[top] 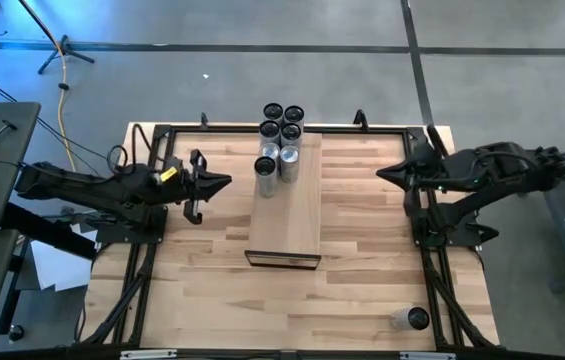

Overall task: Place canned beverage on shelf
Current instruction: Put the white yellow soda can on the shelf aligned with the white yellow soda can

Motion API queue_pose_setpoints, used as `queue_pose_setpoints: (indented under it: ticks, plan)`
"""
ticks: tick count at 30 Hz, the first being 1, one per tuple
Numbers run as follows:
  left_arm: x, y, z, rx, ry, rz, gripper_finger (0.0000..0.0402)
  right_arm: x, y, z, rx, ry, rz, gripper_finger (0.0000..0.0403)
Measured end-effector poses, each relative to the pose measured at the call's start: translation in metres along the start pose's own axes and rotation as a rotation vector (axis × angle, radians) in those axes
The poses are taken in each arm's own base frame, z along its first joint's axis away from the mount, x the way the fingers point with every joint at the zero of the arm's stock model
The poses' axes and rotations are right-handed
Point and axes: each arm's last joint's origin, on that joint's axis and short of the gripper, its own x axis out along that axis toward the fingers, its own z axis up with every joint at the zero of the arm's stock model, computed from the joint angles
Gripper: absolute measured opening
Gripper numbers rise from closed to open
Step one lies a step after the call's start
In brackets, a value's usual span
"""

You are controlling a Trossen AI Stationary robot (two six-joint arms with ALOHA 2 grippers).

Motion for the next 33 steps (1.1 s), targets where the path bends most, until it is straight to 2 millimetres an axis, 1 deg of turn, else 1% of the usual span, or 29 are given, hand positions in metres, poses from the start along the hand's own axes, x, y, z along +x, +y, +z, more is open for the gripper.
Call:
queue_pose_setpoints:
  ticks: [3, 6, 10, 13, 16, 19, 24, 27, 30, 33]
  plan:
    - [-0.003, 0.000, 0.003, 0.024, -0.005, -0.002, 0.0000, 0.015, 0.009, -0.010, 0.011, -0.035, 0.018, 0.0000]
    - [-0.006, 0.001, 0.006, 0.030, -0.014, -0.003, 0.0000, 0.036, 0.019, -0.032, 0.036, -0.067, 0.057, 0.0000]
    - [-0.009, 0.001, 0.008, 0.033, -0.013, -0.003, 0.0000, 0.063, 0.030, -0.058, 0.118, -0.145, 0.132, 0.0000]
    - [-0.009, 0.002, 0.004, 0.043, 0.025, 0.003, 0.0000, 0.075, 0.035, -0.068, 0.180, -0.241, 0.174, 0.0000]
    - [-0.009, 0.003, 0.000, 0.051, 0.065, 0.008, 0.0003, 0.079, 0.036, -0.069, 0.223, -0.338, 0.196, 0.0000]
    - [-0.010, 0.003, -0.001, 0.060, 0.077, 0.010, 0.0010, 0.077, 0.037, -0.064, 0.214, -0.400, 0.201, 0.0000]
    - [-0.010, 0.004, -0.001, 0.096, 0.072, 0.035, 0.0026, 0.073, 0.036, -0.057, 0.195, -0.457, 0.190, 0.0000]
    - [-0.010, 0.004, -0.001, 0.099, 0.068, 0.067, 0.0037, 0.073, 0.036, -0.056, 0.203, -0.467, 0.166, 0.0000]
    - [-0.010, 0.005, -0.001, 0.105, 0.067, 0.087, 0.0052, 0.073, 0.035, -0.056, 0.237, -0.471, 0.162, 0.0000]
    - [-0.010, 0.005, -0.001, 0.101, 0.066, 0.091, 0.0073, 0.072, 0.034, -0.054, 0.336, -0.493, 0.144, 0.0009]
